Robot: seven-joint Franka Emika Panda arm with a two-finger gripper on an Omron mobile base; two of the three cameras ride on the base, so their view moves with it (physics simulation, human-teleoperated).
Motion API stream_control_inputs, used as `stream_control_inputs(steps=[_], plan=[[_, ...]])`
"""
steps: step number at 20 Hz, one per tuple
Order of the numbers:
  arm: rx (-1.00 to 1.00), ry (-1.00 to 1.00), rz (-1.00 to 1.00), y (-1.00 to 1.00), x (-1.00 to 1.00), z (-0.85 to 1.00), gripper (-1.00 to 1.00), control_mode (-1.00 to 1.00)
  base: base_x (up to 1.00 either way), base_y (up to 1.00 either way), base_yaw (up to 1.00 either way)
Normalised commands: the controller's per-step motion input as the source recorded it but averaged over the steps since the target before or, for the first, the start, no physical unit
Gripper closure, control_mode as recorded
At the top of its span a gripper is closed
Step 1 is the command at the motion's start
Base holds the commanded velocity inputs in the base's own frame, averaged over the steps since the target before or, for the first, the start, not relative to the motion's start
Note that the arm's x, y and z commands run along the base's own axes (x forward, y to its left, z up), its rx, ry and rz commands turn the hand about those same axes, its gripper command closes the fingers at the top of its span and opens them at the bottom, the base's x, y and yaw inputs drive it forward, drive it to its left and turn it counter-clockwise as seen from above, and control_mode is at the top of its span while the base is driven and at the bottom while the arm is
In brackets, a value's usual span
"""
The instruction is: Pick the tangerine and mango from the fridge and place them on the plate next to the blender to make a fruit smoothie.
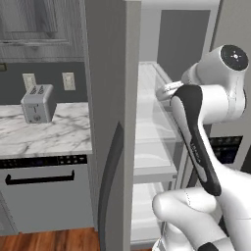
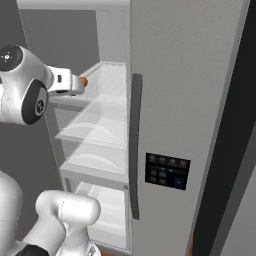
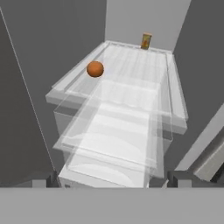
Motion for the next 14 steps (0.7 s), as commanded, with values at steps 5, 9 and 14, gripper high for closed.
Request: stream_control_inputs(steps=[5,9,14], plan=[[0.00,0.00,0.00,0.34,0.64,0.00,-1.00,-1.00,0.00,0.00,0.00],[0.00,0.06,0.00,0.05,0.60,-0.02,-1.00,-1.00,0.00,0.00,0.00],[0.00,0.06,0.00,0.02,0.54,-0.13,-1.00,-1.00,0.00,0.00,0.00]])
